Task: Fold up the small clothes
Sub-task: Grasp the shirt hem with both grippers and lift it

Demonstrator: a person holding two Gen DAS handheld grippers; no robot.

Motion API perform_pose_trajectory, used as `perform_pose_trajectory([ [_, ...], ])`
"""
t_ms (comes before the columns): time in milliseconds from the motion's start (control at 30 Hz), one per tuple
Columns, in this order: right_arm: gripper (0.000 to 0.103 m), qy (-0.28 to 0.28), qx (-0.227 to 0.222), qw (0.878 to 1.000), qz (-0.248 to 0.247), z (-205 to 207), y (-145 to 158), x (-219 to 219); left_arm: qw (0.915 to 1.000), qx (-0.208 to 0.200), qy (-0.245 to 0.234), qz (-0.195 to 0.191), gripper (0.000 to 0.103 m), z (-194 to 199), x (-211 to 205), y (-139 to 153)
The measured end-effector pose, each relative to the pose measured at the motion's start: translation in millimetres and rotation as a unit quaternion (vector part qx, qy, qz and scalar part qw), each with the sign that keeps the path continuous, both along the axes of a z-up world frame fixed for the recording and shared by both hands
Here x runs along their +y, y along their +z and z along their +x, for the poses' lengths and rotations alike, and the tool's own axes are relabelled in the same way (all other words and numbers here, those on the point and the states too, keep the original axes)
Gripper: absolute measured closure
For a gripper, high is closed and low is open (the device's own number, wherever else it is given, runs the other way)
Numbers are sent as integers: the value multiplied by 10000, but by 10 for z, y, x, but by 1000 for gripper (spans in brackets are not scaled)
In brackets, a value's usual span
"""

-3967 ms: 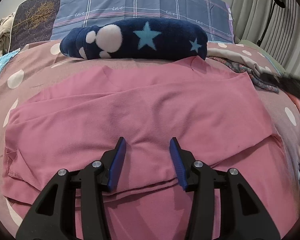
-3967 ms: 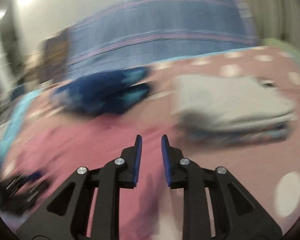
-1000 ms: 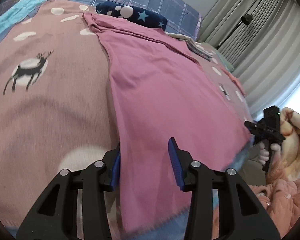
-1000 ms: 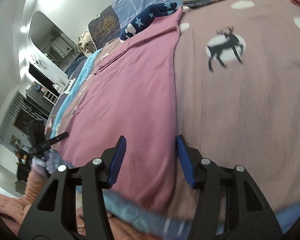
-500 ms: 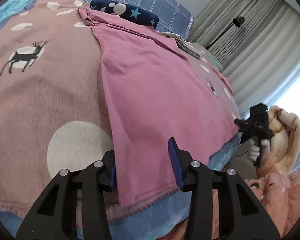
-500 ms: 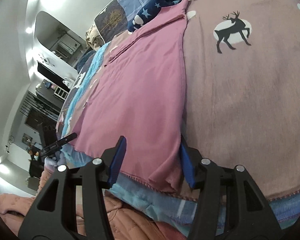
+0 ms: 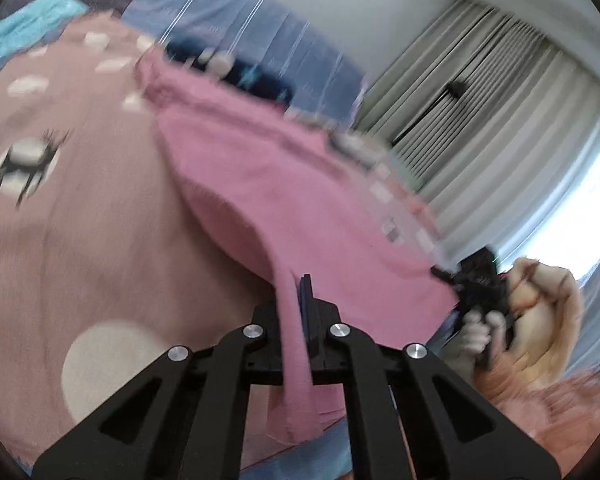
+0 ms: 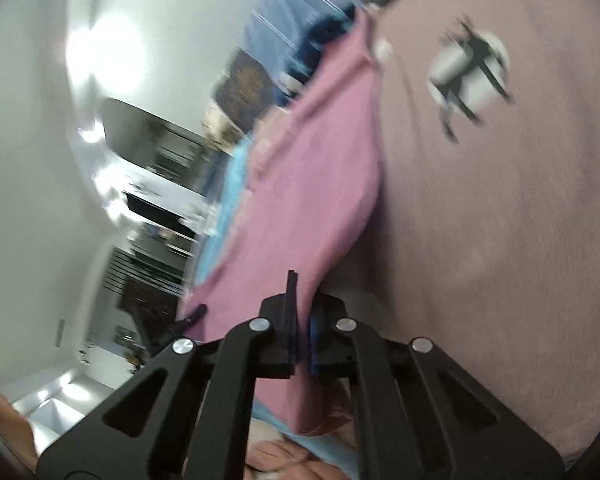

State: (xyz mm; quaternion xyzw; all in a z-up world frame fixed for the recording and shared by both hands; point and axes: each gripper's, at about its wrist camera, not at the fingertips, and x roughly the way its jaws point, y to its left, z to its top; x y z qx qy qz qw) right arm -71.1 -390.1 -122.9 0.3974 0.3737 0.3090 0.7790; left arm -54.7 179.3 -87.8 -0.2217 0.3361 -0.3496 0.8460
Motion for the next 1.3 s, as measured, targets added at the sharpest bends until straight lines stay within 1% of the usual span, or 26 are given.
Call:
perform_pose_trajectory([
  [67, 99, -18, -298, 9995, 74, 7, 201, -10, 9990, -385, -28, -218, 99, -25, -20, 251],
  [133, 99, -82, -658, 9977, 120, -2, 468, -54, 9970, -696, -32, -339, 101, -75, -48, 470],
  [200, 99, -173, -911, 9956, 99, -50, 676, -103, 9933, -1045, -1, -486, 102, -201, -30, 697],
  [233, 99, -240, -1061, 9941, 32, -115, 808, -135, 9919, -1146, 5, -539, 102, -275, -9, 773],
  [300, 99, -260, -1208, 9923, -17, -226, 911, -178, 9898, -1297, 16, -587, 102, -432, 17, 842],
  [367, 99, -249, -1399, 9898, -33, -421, 1007, -206, 9882, -1407, 48, -599, 102, -636, 20, 859],
  [467, 99, -357, -1423, 9885, -366, -551, 1031, -190, 9888, -1357, 111, -616, 102, -860, 13, 729],
  [533, 99, -437, -1268, 9885, -702, -577, 928, -165, 9900, -1272, 124, -605, 102, -884, 16, 621],
  [633, 99, -450, -1051, 9915, -625, -495, 797, -155, 9914, -1070, 205, -730, 102, -804, 27, 516],
  [700, 99, -431, -1043, 9920, -562, -452, 791, -146, 9903, -1100, 185, -823, 102, -799, 32, 530],
  [800, 99, -398, -1331, 9884, -619, -509, 975, -128, 9872, -1356, 142, -831, 102, -883, -24, 671],
  [867, 99, -474, -1637, 9832, -654, -644, 1144, -173, 9854, -1495, 149, -803, 102, -953, -58, 790],
  [900, 99, -508, -1721, 9815, -671, -677, 1185, -193, 9838, -1617, 131, -764, 102, -1013, -76, 869],
  [967, 99, -636, -2051, 9735, -793, -766, 1298, -252, 9814, -1805, 88, -653, 102, -1096, -112, 977],
  [1033, 98, -727, -2125, 9713, -787, -774, 1312, -325, 9805, -1905, 117, -477, 102, -1124, -141, 1033],
  [1067, 98, -813, -2029, 9723, -832, -735, 1282, -363, 9815, -1879, 162, -335, 102, -1076, -163, 1028],
  [1100, 98, -891, -1887, 9730, -992, -663, 1232, -373, 9825, -1829, 166, -297, 102, -1029, -174, 1012],
  [1167, 98, -914, -1645, 9755, -1139, -517, 1141, -345, 9863, -1610, 227, -267, 102, -833, -203, 958],
  [1200, 98, -890, -1555, 9772, -1142, -456, 1096, -331, 9879, -1506, 263, -269, 102, -702, -218, 925],
  [1267, 98, -817, -1448, 9799, -1100, -264, 1018, -299, 9887, -1442, 347, -237, 102, -535, -244, 889],
  [1300, 98, -801, -1433, 9802, -1104, -203, 1000, -285, 9888, -1419, 440, -141, 102, -443, -266, 877],
])
